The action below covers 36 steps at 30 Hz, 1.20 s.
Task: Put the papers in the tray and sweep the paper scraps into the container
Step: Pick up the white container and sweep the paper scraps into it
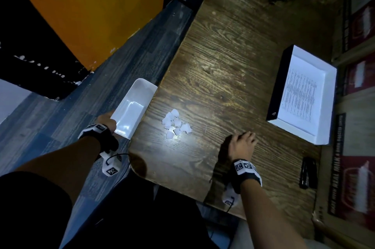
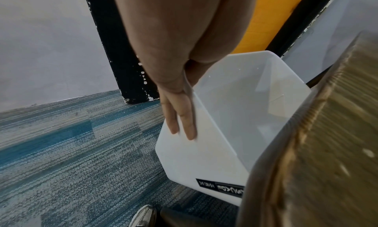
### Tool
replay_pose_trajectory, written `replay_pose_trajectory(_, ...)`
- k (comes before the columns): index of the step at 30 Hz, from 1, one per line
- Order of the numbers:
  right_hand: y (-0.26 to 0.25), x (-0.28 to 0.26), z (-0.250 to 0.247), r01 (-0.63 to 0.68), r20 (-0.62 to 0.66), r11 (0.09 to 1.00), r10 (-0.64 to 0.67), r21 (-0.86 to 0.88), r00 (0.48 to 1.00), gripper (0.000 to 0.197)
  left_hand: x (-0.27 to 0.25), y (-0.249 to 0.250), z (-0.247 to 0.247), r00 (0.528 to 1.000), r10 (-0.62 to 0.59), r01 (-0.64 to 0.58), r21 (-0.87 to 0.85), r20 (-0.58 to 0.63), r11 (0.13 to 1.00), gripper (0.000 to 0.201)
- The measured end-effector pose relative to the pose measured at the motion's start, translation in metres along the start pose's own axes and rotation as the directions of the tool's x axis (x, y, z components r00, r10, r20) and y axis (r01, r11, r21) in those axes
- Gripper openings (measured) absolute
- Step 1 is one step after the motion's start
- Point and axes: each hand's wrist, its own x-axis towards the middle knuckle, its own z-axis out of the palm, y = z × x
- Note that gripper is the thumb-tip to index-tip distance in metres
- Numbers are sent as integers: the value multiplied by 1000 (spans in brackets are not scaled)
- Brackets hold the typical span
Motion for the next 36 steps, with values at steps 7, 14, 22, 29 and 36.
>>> replay_pose_trajectory(7,-75,-57,74,82,90,997,-81,-13,993,77,-10,5,0,1000,4,-5,23,28,1000,55)
replay_pose_trajectory(14,-131,-98,96,373,202,920,-391,120,898,69,-18,10,-1,1000,-5,5,5,30,1000,54)
replay_pose_trajectory(22,-58,-86,78,114,86,992,-118,50,989,70,-12,4,-8,999,17,-19,47,46,999,70)
replay_pose_trajectory(29,-113,-108,107,43,162,989,-66,143,985,73,5,-14,-7,999,-29,32,-72,43,997,68)
replay_pose_trajectory(36,-165,-127,126,189,134,965,-215,184,967,73,-22,-2,-10,999,-34,36,-54,30,998,59)
